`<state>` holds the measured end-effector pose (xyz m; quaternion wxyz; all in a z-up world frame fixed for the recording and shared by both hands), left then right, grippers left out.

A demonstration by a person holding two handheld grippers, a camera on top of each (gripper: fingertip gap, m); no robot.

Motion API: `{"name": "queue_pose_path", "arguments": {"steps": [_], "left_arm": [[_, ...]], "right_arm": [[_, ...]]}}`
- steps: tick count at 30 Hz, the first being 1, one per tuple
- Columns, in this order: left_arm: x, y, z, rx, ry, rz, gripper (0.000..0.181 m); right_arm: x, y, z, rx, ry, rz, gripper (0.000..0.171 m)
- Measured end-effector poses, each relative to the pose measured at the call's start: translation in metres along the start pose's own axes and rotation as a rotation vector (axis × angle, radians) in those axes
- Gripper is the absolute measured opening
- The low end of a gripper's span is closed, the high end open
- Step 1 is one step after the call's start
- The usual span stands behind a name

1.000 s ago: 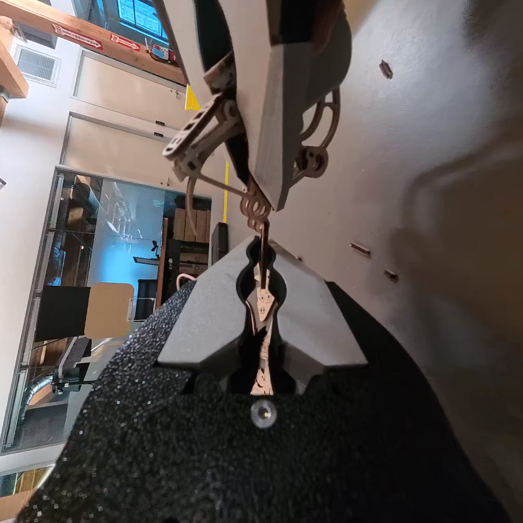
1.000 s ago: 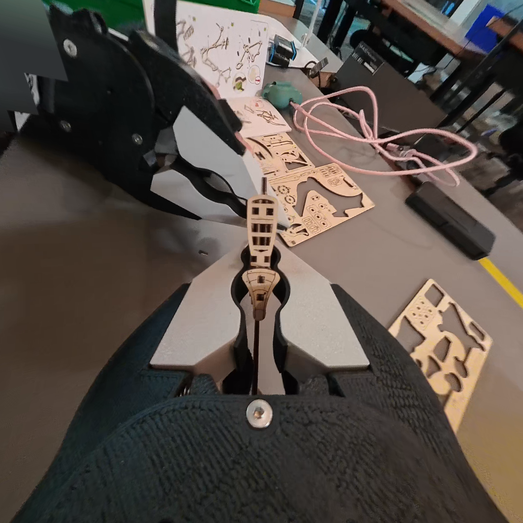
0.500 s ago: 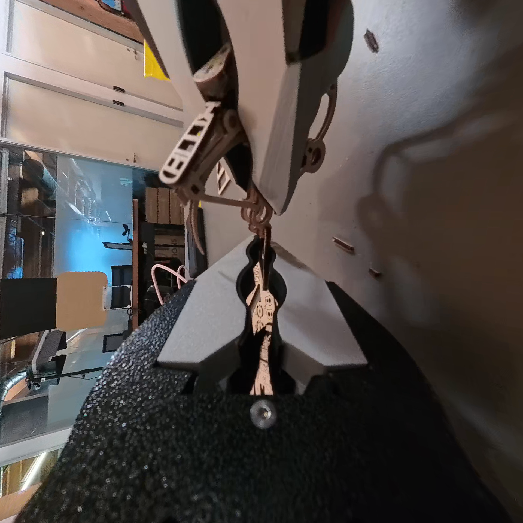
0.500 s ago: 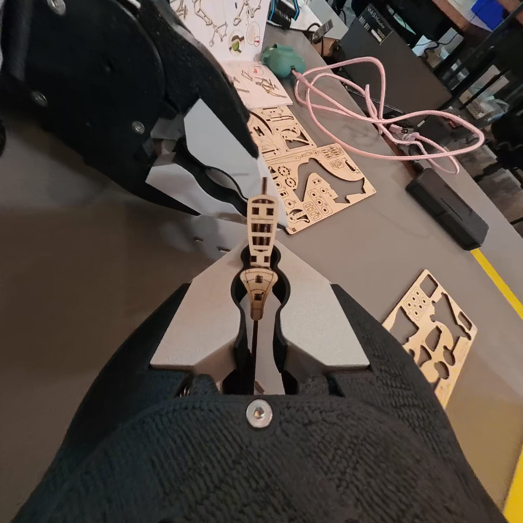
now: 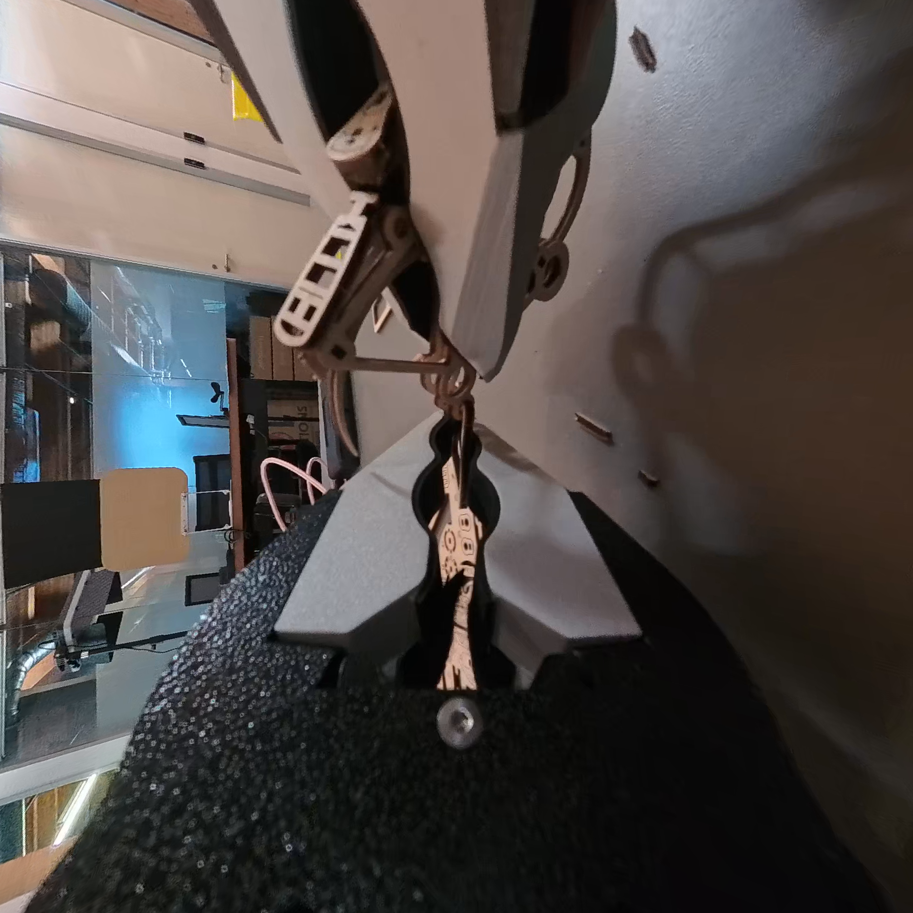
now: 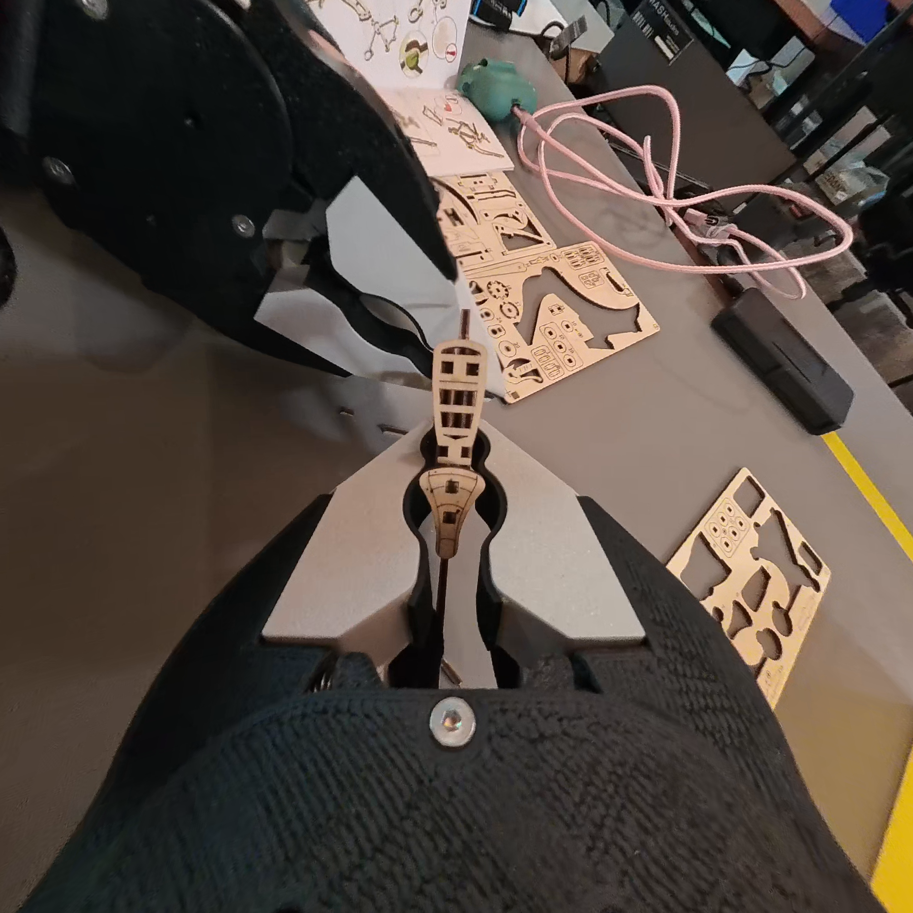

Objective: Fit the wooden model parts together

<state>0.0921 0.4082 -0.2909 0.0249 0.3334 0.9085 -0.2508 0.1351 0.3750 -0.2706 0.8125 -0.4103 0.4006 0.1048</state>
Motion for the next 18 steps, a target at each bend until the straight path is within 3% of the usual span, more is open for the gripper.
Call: {"name": "queue_pose_path", "arguments": {"steps": [11,18], "left_arm": [[-0.002,-0.011,0.006,-0.039,0.020,0.048,0.000],[-0.007,-0.023,0.019,0.018,0.036,0.116,0.005]], "right_arm": [[0.004,-0.005,0.000,-0.180,-0.016,0.078,0.009],[0.008,-0.004,-0.016,-0.358,-0.058,0.105,0.009]]}}
Point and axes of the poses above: each gripper's, where its closed fingertips meet, y out along the fingers, x out of its underside, z = x × y across the jaws, the point moved 4 cm from there along -y, back along the fingers, and after that the axes turned 4 degrees about -z, right-handed, at the moved point
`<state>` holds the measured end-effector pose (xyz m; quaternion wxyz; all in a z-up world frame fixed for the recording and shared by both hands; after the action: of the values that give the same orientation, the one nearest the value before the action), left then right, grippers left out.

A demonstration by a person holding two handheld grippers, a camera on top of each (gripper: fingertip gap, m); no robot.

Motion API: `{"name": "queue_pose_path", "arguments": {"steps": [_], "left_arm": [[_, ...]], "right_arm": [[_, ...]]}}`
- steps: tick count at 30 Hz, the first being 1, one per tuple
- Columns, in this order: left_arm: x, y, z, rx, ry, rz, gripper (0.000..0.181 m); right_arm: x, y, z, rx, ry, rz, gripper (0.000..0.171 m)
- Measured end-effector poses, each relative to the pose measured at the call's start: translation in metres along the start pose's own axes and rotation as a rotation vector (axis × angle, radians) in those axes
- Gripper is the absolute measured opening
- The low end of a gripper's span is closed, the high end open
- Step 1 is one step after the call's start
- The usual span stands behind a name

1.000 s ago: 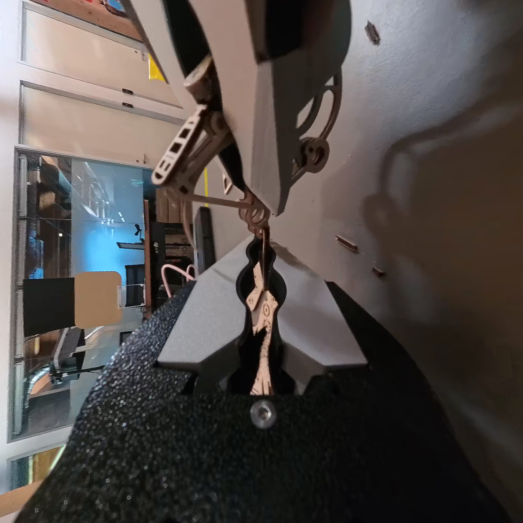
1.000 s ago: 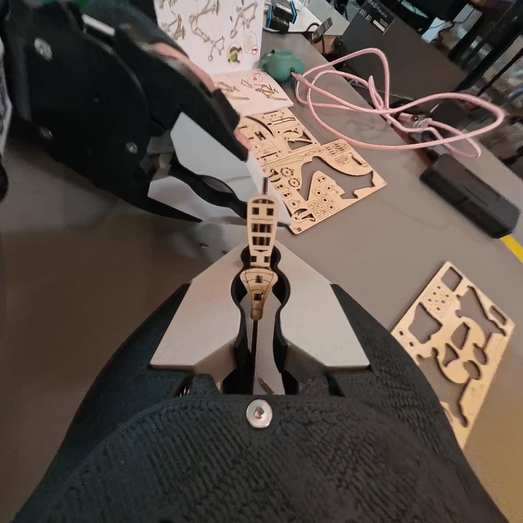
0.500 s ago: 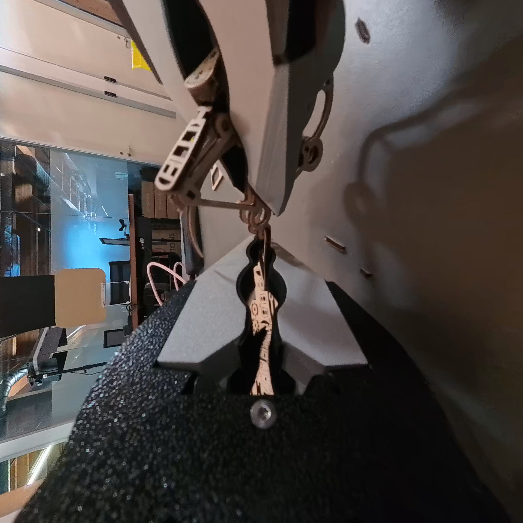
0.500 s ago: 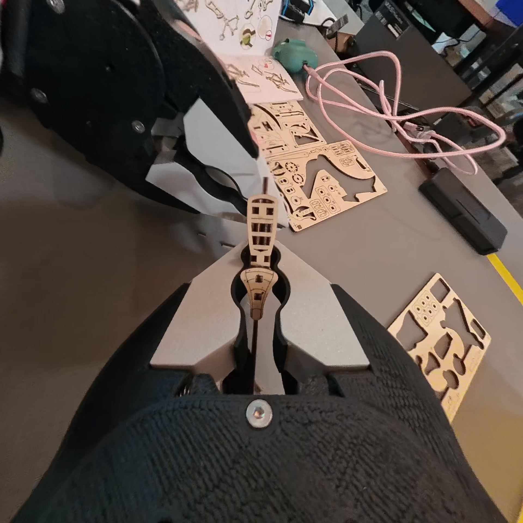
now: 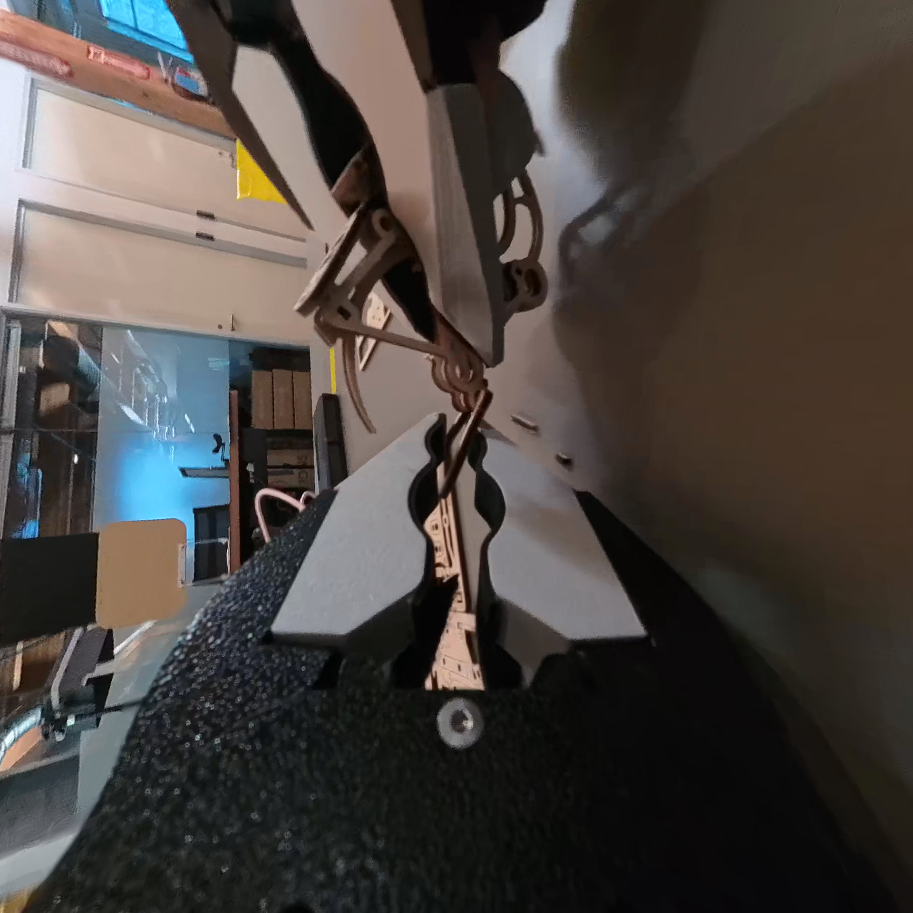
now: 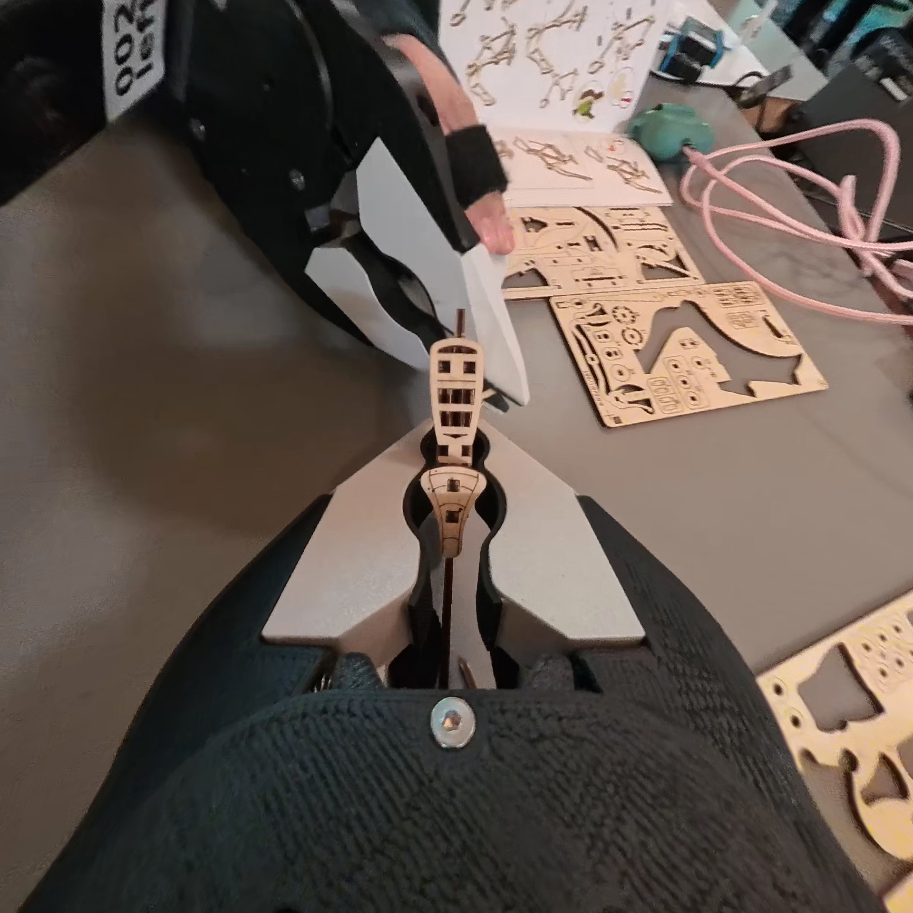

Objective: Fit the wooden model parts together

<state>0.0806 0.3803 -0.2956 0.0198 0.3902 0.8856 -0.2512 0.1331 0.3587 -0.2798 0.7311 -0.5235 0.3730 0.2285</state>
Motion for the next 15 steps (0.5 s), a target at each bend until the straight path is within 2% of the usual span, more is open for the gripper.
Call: {"name": "queue_pose_path", "arguments": {"steps": [5,9,12,15], "left_arm": [[0.001,-0.010,0.017,0.058,0.110,0.076,0.000],[-0.001,-0.014,0.011,-0.024,0.151,0.038,0.000],[-0.001,-0.016,0.004,-0.100,0.164,0.013,0.000],[-0.001,-0.018,-0.006,-0.143,0.140,0.001,0.000]], "right_arm": [[0.001,0.003,-0.011,-0.102,-0.019,0.007,0.009],[-0.003,0.001,-0.011,-0.119,0.036,0.015,0.009],[-0.009,-0.003,-0.009,-0.093,0.087,0.037,0.009],[-0.017,-0.008,-0.007,-0.002,0.044,0.061,0.009]]}}
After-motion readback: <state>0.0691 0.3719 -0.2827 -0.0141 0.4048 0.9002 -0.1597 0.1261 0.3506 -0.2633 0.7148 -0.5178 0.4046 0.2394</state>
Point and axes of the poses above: each gripper's, where its closed fingertips meet, y out along the fingers, x out of its underside, z = x × y across the jaws, the point moved 4 cm from there along -y, back along the fingers, and after that the axes turned 4 degrees about -z, right-handed, at the moved point
